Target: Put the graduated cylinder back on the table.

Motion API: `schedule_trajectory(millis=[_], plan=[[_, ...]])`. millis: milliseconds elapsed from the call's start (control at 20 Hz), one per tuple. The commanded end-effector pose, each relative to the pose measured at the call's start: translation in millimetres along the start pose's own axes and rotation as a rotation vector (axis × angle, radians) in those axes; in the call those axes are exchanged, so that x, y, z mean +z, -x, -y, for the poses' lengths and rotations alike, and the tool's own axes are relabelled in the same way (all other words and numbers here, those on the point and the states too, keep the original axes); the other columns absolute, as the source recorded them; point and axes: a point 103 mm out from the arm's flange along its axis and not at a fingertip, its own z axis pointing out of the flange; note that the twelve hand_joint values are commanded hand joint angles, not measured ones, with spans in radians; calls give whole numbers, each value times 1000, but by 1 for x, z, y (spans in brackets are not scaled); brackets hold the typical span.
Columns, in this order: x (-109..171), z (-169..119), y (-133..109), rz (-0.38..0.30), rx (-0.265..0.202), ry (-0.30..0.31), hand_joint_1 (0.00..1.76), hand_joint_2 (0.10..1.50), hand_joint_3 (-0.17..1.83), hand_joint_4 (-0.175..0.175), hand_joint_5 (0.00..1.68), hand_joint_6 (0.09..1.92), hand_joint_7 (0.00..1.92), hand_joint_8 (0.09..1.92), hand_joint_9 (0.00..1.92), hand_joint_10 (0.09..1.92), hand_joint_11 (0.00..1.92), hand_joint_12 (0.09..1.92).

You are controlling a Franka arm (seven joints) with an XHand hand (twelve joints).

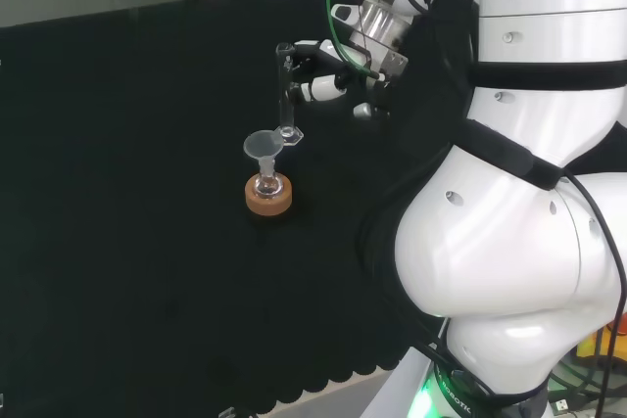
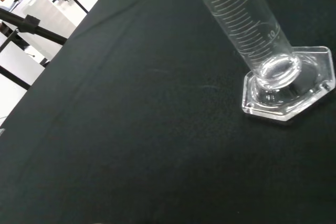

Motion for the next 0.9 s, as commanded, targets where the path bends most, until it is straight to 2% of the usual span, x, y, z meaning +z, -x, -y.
schedule_trajectory(millis=[50, 350, 600, 900], plan=[[-33, 20, 0, 55, 71, 34, 805, 973, -175, -76, 292, 135, 44, 694, 546, 87, 24, 1437], [-72, 57, -2, 104, 145, 69, 794, 966, -175, -77, 284, 109, 29, 694, 536, 87, 8, 1441], [-92, 88, -22, 159, 179, 85, 788, 967, -175, -77, 294, 87, 28, 702, 540, 87, 3, 1451], [-111, 118, -59, 207, 172, 150, 792, 973, -175, -78, 310, 87, 59, 715, 560, 87, 11, 1451]])
